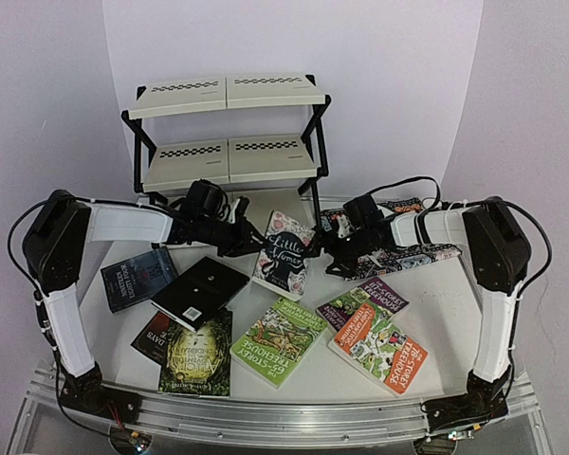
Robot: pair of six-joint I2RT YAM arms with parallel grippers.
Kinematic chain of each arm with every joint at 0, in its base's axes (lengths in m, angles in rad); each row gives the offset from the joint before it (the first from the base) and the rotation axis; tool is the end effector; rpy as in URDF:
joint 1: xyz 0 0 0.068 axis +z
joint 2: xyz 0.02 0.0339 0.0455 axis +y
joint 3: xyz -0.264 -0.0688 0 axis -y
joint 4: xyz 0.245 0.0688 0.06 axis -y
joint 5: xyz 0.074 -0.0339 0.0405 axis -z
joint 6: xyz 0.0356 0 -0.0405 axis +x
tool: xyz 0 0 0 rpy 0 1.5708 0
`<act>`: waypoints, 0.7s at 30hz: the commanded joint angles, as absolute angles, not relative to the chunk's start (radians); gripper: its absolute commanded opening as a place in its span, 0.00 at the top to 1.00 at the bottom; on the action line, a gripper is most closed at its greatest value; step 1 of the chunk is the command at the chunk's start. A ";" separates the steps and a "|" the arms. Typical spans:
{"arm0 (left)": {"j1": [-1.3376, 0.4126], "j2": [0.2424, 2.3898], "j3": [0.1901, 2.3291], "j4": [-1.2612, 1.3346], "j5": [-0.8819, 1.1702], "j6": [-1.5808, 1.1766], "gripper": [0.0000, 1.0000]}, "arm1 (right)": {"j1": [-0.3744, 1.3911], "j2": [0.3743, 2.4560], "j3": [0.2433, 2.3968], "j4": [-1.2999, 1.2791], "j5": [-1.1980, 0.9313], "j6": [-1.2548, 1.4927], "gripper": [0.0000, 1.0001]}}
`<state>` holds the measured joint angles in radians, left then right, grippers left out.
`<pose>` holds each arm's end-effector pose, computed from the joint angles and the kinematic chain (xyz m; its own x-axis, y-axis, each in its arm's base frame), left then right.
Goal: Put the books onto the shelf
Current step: Pick up the book at the center of the board.
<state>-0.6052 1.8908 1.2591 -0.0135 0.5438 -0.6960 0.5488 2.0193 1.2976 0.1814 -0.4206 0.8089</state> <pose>0.3346 -0.2539 0.2050 -0.9096 -0.0379 -0.4137 0.3174 0.5789 -0.7510 0.3758 0.2468 0.1798 -0.8636 0.2461 -0.4400 -0.2174 0.6057 0.7654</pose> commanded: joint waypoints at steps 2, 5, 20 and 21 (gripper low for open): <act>-0.604 1.715 1.288 -0.119 0.456 -0.454 1.00 | 0.553 1.900 1.292 0.100 -0.437 0.666 0.12; -0.616 1.663 1.312 -0.252 0.345 -0.315 1.00 | 0.554 1.869 1.289 0.093 -0.478 0.622 0.14; -0.764 1.425 1.282 -0.414 -0.066 0.317 1.00 | 0.589 1.703 1.408 -0.198 -0.572 0.096 0.14; -0.783 1.418 1.278 -0.414 -0.089 0.365 1.00 | 0.589 1.688 1.415 -0.206 -0.576 0.064 0.13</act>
<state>-0.7311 1.5082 1.2594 -0.4805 0.0288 0.1322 0.5804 1.7725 1.3258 -0.0654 -0.5205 0.2840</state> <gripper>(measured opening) 0.221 0.855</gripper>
